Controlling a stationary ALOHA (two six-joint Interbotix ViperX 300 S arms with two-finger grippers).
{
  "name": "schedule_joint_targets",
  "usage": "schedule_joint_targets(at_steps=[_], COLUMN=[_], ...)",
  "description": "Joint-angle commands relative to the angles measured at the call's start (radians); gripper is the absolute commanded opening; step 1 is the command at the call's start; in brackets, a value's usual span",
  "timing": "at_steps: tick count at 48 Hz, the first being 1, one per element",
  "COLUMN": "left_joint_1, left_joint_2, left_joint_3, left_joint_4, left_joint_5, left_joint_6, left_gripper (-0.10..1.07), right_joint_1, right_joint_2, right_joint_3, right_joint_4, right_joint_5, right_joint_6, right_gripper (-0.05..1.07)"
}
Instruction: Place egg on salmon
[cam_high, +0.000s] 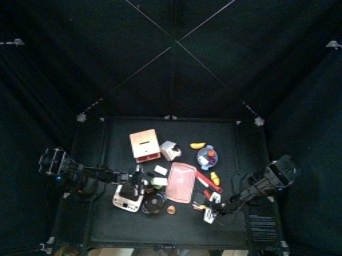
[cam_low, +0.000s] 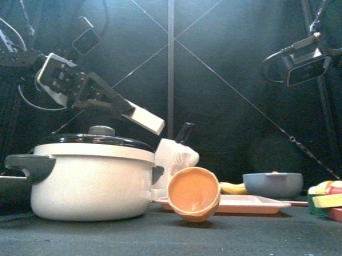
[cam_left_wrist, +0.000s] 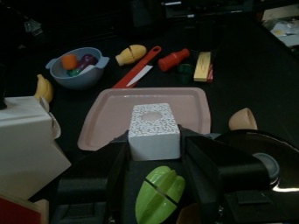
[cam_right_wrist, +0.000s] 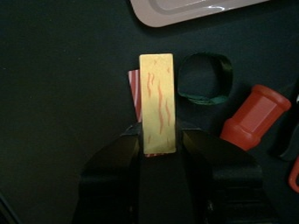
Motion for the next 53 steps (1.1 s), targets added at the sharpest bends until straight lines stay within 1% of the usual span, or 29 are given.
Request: schedule_joint_targets(at_steps=[1, 14, 24, 41, 47, 53], left_joint_1=[0.003, 0.003, 0.003, 0.003, 0.003, 0.003], left_joint_2=[-0.012, -0.011, -0.011, -0.011, -0.011, -0.012], left_joint_3=[-0.009, -0.009, -0.009, -0.009, -0.009, -0.009], left_joint_4=[0.000, 0.000, 0.000, 0.000, 0.000, 0.002], left_joint_5=[-0.005, -0.005, -0.005, -0.005, -0.005, -0.005], left_joint_6=[-0.002, -0.002, -0.002, -0.002, -0.002, -0.002], left_gripper=[0.64, 0.64, 0.64, 0.64, 0.64, 0.64], right_joint_1=[0.005, 0.009, 0.031, 0.029, 0.028, 0.029], right_joint_2=[-0.015, -0.017, -0.023, -0.006, 0.000, 0.002], right_joint_3=[-0.023, -0.032, -0.032, 0.000, 0.002, -0.003], right_joint_4=[0.000, -0.005, -0.006, 0.029, 0.046, 0.049], right_joint_5=[-0.003, 0.009, 0.012, 0.021, 0.023, 0.023], right_joint_6=[-0.002, -0.002, 0.000, 0.000, 0.000, 0.000], right_gripper=[0.45, 0.45, 0.45, 0.46, 0.54, 0.67])
